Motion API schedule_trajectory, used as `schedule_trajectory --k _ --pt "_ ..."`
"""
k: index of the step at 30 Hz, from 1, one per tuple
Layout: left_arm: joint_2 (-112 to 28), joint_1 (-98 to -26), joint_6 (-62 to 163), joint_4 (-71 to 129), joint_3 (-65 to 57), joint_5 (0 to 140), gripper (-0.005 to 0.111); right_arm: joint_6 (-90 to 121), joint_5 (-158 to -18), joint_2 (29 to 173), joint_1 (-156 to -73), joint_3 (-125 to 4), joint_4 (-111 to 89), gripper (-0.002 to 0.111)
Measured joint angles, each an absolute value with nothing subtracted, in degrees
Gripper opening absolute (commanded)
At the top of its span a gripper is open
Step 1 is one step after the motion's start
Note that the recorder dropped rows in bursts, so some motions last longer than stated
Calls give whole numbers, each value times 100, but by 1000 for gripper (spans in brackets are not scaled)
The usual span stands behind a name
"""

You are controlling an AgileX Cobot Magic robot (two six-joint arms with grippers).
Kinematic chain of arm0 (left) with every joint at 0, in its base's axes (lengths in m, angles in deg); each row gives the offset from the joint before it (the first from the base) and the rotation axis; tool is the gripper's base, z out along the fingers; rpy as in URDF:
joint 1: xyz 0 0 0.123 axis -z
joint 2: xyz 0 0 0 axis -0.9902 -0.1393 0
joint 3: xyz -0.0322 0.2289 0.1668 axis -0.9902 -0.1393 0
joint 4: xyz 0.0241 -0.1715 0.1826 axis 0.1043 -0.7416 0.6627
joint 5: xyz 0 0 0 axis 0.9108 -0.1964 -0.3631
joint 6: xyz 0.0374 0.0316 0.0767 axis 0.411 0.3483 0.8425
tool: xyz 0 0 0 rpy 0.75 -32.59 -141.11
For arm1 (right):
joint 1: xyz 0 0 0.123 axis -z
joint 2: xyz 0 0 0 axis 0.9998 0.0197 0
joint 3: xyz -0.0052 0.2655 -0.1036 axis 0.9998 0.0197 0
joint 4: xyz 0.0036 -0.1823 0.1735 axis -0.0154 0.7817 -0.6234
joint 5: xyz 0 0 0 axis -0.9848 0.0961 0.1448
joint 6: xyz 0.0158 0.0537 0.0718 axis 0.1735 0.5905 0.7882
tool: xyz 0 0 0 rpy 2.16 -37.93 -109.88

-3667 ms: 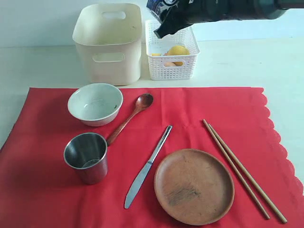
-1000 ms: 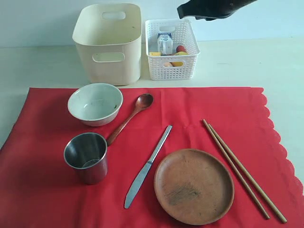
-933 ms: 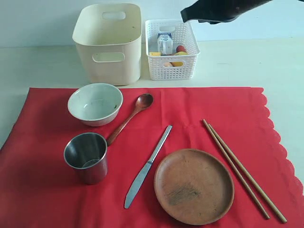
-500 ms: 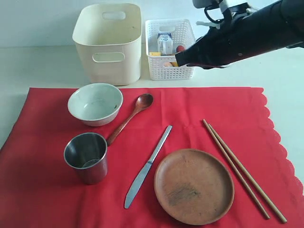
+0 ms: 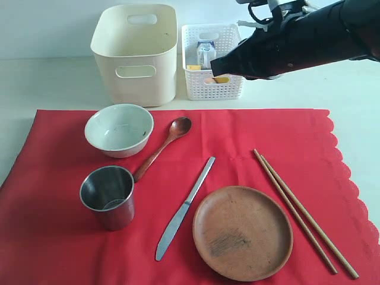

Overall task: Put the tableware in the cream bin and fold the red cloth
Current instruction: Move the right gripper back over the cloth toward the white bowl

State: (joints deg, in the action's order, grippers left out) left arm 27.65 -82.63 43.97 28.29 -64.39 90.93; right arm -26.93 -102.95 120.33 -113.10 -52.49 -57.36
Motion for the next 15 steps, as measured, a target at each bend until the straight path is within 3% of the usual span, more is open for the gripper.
schedule_trajectory --k 15 --pt "2765 -8263 4397 2829 -6439 9093 0 -2693 -9871 12885 -11310 -5249 -5831 0"
